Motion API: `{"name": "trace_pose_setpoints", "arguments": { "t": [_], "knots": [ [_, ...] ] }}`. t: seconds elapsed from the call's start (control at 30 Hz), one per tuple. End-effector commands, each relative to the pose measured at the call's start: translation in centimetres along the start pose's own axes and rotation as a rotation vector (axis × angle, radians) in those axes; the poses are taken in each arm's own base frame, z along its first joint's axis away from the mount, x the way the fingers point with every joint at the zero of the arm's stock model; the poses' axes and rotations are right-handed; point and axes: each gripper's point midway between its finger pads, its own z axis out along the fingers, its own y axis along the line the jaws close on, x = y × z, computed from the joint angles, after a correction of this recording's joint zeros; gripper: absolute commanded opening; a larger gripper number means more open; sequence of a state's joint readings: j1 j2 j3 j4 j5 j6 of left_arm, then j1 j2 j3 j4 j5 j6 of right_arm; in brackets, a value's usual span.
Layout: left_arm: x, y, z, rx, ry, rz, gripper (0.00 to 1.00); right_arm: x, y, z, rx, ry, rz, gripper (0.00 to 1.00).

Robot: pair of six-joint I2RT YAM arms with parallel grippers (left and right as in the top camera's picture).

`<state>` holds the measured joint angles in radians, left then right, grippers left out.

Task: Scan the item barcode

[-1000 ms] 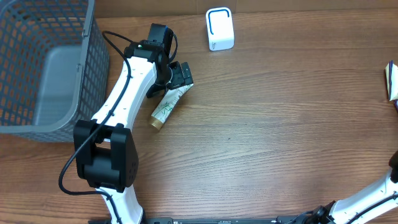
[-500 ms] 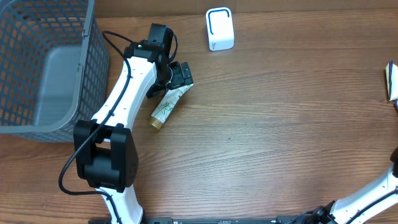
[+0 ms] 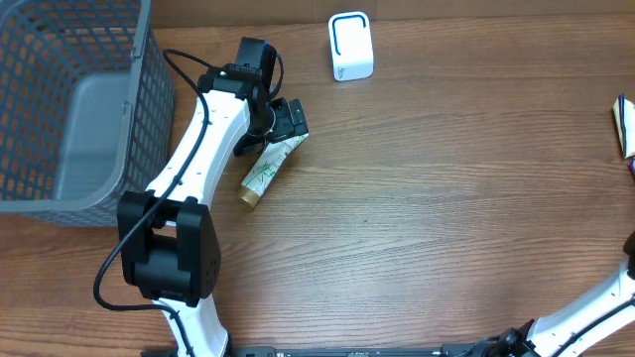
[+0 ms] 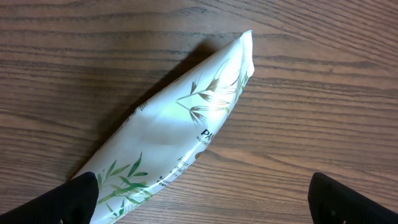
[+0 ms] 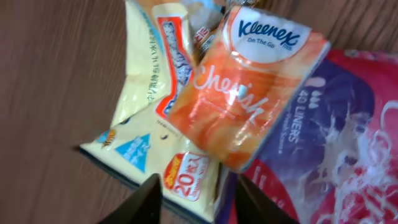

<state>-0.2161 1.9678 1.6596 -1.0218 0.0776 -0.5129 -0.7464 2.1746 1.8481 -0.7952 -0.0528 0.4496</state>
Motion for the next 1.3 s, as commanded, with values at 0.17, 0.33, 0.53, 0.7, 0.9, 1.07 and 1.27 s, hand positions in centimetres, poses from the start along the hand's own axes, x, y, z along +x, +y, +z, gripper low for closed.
{"name": "trace_pose_setpoints", "arguments": {
  "t": [0.17, 0.33, 0.53, 0.7, 0.9, 1.07, 1.27],
  "knots": [
    [-0.4, -0.5, -0.5, 0.006, -0.022, 0.027, 1.0, 5.6, 14.9, -13.4, -0.795, 0.301, -0.135, 0.72],
    [-0.4, -0.5, -0.5, 0.006, -0.022, 0.027, 1.0, 17.5, 20.2, -14.8, -0.848, 0.517, -0.428, 0.99],
    [-0.4, -0.5, -0.5, 0.006, -0.022, 0.027, 1.0, 27.0, 23.3, -14.8, -0.719, 0.584, -0.62, 1.0],
    [-0.4, -0.5, -0.5, 0.005, -0.021, 0.027, 1.0, 31.6, 24.8, -16.3, -0.742, 0.635, -0.707, 1.0],
    [-0.7, -0.7, -0.5, 0.012, -0.032, 0.024, 1.0, 32.4, 25.0, -16.6, -0.746, 0.644, -0.723, 1.0],
    [-0.2, -1.1, -0.5, 0.038, -0.008, 0.028, 0.99, 32.4, 25.0, -16.6, -0.746, 0.644, -0.723, 1.0],
    [0.6, 1.4, -0.4, -0.084, 0.027, 0.421, 1.0, 32.4, 25.0, -16.6, -0.746, 0.644, -0.723, 1.0]
  ]
}}
